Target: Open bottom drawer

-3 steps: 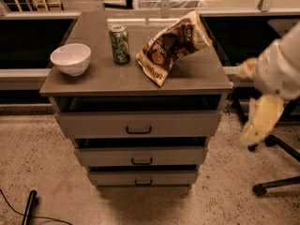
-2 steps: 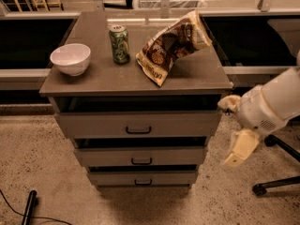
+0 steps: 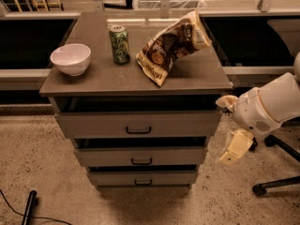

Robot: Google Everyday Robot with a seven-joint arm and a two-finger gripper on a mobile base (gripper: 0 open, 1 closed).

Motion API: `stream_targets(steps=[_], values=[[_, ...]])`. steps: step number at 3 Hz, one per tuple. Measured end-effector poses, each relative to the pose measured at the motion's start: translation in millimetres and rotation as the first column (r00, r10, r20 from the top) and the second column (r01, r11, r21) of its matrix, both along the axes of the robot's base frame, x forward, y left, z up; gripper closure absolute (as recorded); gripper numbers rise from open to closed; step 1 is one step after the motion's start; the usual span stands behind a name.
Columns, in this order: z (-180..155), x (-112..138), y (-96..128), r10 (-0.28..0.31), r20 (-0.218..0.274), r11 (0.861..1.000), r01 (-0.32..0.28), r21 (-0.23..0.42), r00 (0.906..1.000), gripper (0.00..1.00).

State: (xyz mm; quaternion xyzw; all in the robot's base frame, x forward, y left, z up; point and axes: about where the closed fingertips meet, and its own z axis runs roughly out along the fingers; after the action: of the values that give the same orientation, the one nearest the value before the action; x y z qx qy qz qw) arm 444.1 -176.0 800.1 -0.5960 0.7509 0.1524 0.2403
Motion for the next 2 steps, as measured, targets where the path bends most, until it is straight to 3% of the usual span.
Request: stream_targets(steps=[1,2], values=[[-25.3,9.1,-0.1,-0.030,0.030,0.999,0.029,0.023,0.9991,0.00],[-134.6,-11.2,6.0,-0.065,0.026,0.986,0.060,0.157,0.9975,0.00]])
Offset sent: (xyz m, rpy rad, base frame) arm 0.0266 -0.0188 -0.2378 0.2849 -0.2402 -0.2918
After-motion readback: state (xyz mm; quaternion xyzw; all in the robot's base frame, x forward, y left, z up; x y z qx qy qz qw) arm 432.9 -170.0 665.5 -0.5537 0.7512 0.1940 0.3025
